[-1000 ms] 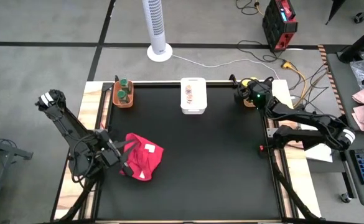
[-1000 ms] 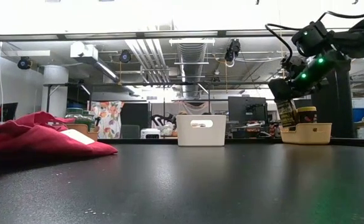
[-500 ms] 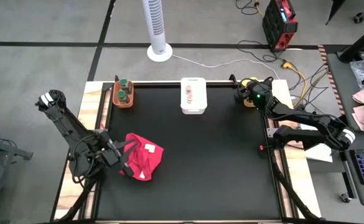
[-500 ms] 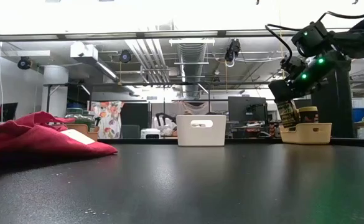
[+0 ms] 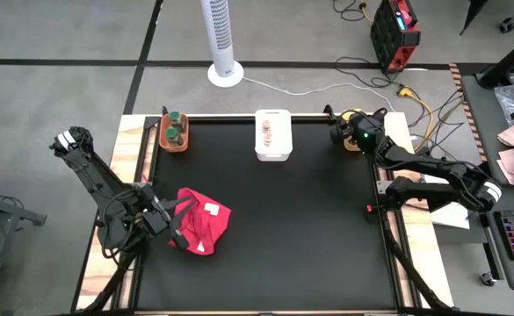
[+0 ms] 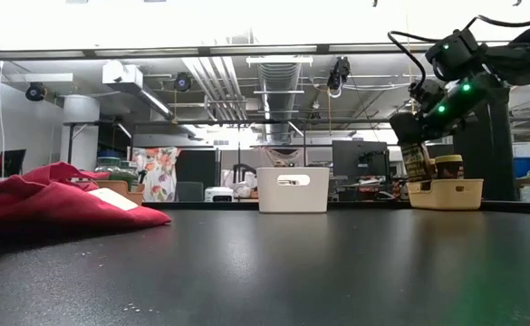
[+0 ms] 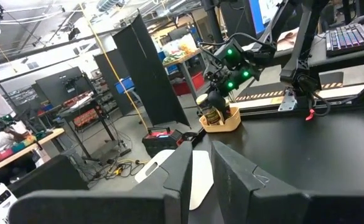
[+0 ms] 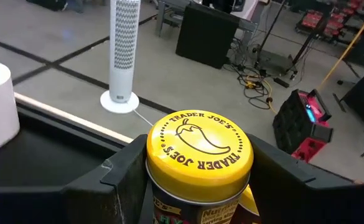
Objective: Sort spices by type
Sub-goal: Put the yellow seasoning bottle into the yellow bin
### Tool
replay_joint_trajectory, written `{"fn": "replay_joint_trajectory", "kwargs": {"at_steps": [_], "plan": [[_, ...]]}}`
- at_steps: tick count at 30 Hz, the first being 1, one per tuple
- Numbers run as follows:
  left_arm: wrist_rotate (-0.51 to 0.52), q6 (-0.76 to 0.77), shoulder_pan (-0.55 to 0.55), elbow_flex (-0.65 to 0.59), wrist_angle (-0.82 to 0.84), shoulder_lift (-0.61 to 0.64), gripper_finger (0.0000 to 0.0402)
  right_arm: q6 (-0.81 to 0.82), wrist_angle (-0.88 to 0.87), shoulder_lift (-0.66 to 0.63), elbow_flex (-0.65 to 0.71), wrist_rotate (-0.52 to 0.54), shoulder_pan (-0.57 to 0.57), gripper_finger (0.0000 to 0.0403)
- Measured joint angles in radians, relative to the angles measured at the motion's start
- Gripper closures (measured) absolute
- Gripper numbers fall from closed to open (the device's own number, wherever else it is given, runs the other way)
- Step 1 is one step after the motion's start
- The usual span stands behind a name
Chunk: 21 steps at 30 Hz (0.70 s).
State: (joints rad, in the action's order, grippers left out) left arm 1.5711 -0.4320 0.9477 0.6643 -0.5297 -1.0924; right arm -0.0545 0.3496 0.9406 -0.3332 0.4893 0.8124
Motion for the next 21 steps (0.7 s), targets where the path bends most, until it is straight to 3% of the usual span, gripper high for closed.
{"fn": "replay_joint_trajectory", "kwargs": {"at_steps": [21], "plan": [[0.000, 0.000, 0.000, 0.000, 0.000, 0.000, 0.0357, -0.130, -0.026, 0.055, 0.002, 0.035, 0.000, 0.0184]]}}
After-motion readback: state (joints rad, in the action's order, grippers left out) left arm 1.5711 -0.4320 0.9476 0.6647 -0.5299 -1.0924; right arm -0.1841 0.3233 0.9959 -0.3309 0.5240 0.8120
